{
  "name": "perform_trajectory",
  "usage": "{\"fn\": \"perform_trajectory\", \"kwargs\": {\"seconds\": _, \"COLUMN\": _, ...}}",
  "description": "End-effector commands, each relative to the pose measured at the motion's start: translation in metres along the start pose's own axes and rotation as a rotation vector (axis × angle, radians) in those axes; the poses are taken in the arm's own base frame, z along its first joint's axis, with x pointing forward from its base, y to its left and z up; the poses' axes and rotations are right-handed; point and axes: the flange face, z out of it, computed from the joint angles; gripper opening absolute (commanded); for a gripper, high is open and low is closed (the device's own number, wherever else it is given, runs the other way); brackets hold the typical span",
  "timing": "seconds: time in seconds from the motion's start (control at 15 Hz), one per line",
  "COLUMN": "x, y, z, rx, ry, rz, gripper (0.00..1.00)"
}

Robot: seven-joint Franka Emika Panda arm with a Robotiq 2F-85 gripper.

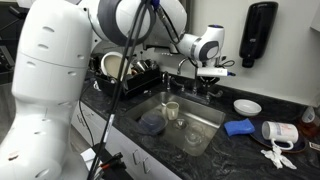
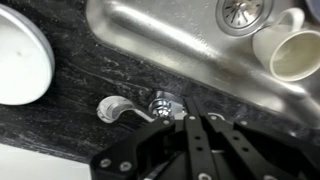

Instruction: Open the faucet then close the faucet

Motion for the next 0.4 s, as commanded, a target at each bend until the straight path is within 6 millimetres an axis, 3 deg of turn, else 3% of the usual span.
{"fn": "perform_trajectory", "kwargs": {"seconds": 0.0, "x": -0.017, "y": -0.028, "z": -0.037, "rx": 0.081, "ry": -0.172, "rz": -0.013, "gripper": 0.00}}
{"fn": "perform_trajectory", "kwargs": {"seconds": 0.33, "x": -0.025, "y": -0.060, "z": -0.063, "rx": 0.124, "ry": -0.323, "rz": -0.059, "gripper": 0.00}}
